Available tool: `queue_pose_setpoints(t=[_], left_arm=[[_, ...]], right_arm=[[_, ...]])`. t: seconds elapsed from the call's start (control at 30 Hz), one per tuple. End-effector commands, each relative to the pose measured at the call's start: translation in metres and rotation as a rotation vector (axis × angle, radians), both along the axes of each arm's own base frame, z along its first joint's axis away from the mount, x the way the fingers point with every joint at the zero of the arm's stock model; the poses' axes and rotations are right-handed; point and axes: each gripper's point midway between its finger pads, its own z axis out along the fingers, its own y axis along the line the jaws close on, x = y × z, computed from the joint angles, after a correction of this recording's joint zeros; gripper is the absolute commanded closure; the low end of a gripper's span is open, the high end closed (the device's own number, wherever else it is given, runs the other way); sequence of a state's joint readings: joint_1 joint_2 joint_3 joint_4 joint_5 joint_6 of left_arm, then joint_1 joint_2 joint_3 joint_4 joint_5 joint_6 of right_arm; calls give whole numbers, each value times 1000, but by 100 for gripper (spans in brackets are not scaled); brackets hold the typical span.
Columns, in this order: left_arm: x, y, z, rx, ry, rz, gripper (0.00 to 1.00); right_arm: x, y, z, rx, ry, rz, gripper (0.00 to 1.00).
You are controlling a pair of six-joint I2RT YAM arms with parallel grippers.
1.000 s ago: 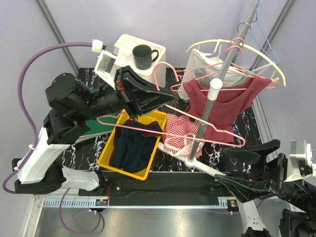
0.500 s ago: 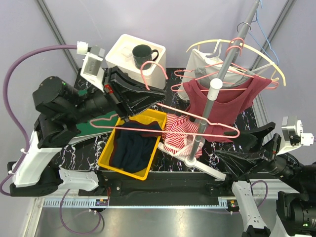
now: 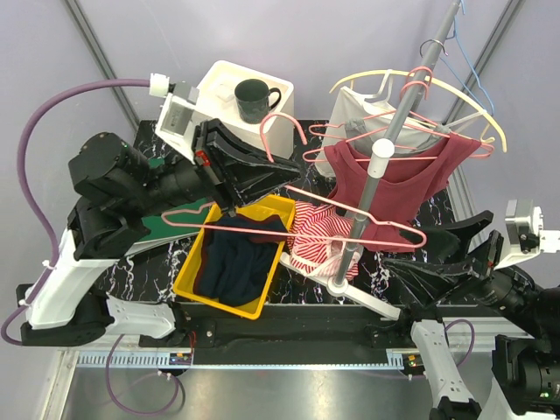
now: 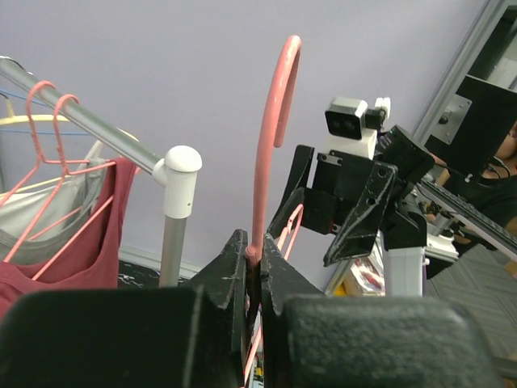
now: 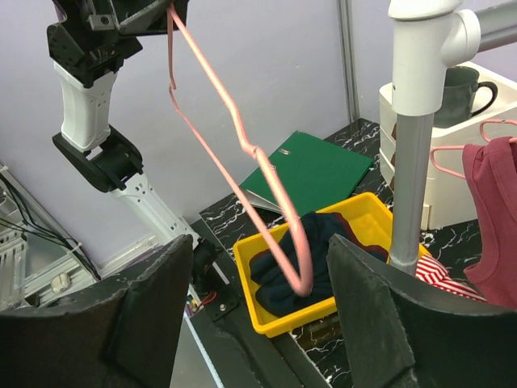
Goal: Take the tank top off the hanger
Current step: Place the hanger at the clothesline.
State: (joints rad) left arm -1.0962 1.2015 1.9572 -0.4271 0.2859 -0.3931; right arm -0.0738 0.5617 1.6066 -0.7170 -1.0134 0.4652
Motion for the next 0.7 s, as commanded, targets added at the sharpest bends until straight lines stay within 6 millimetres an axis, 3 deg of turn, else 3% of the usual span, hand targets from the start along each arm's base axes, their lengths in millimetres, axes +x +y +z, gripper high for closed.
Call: queue_pose_setpoints(t=[0.0,0.07,0.1,0.2,0.3,0.4,0.5,0.63,0.67], left_arm=[[-17,-4,13,-35,-34,-103,100],[-20,-12,10,-26,-24,-143,100],[-24,-14,11,-28,-26,-166,100],[-24,-16,14,-42,-20,-178,100],[-25,-17,20,-59,-22,-186,100],[-27,-13,26,-74,-32,-187,100],[-30,-12,28,-78,-40,-198,100],[-30,-14,25,-71,-31,-207,100],[-30,-14,25,-70,-30,-207,100]], right_arm=[[6,0,16,18,-38,2,32],[4,1,18,19,-47,14,39],[0,2,18,23,-43,27,48],[-6,4,16,23,-45,52,62],[-10,6,10,20,-41,72,64],[-11,7,5,16,-30,85,59],[-11,7,3,17,-27,86,64],[-11,5,8,30,-37,62,99],[-11,5,9,33,-41,57,100]])
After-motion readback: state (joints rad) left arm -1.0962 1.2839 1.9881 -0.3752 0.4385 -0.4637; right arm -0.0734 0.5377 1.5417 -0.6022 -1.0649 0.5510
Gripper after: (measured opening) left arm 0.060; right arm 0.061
